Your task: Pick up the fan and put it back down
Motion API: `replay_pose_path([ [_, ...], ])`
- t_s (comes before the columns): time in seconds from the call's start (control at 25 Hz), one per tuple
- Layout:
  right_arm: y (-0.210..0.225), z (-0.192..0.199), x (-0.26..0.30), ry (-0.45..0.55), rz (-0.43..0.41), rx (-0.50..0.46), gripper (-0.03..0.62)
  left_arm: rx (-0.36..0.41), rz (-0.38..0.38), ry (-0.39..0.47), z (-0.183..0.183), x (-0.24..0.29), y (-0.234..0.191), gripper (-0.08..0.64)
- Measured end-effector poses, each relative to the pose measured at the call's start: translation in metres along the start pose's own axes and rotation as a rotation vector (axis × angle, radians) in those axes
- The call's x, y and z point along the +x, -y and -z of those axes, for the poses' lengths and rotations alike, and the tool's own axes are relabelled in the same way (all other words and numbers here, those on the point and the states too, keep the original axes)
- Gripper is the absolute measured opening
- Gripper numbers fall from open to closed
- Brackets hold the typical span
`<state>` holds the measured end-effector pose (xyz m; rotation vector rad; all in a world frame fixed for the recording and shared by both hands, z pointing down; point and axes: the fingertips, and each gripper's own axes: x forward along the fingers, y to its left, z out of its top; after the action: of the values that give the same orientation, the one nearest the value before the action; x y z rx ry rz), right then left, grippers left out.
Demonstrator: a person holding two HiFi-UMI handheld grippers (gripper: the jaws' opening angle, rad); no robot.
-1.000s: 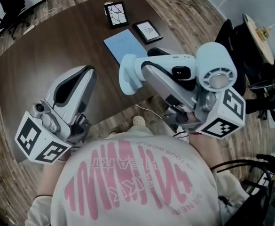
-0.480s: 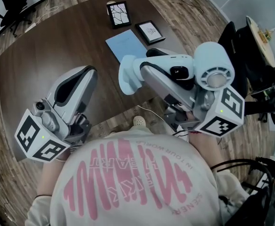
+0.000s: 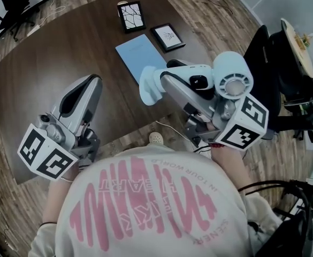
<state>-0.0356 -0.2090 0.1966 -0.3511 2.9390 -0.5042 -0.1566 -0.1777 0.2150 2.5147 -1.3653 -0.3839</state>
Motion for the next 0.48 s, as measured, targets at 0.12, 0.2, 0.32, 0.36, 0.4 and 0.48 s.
replay_pose_path([
  [0.12,0.019,0.007,-0.006,-0.025,0.029,-0.028,0.147,-0.027,-0.012,-0.010,0.005,0.010,-0.004,0.020],
  [0.2,0.035,0.009,-0.009,-0.035,0.040,-0.019,0.147,-0.036,-0.015,-0.020,0.008,0.021,-0.006,0.020],
  [0.32,0.057,0.012,-0.013,-0.038,0.041,0.023,0.147,-0.048,-0.033,-0.036,0.010,0.034,-0.011,0.020],
  [0.36,0.064,0.015,-0.014,-0.041,0.045,0.035,0.147,-0.052,-0.039,-0.039,0.011,0.036,-0.012,0.020],
  [0.4,0.071,0.021,-0.015,-0.045,0.051,0.046,0.147,-0.055,-0.046,-0.041,0.013,0.037,-0.014,0.019],
  [0.48,0.086,0.036,-0.016,-0.060,0.066,0.071,0.147,-0.056,-0.063,-0.044,0.018,0.036,-0.020,0.020],
])
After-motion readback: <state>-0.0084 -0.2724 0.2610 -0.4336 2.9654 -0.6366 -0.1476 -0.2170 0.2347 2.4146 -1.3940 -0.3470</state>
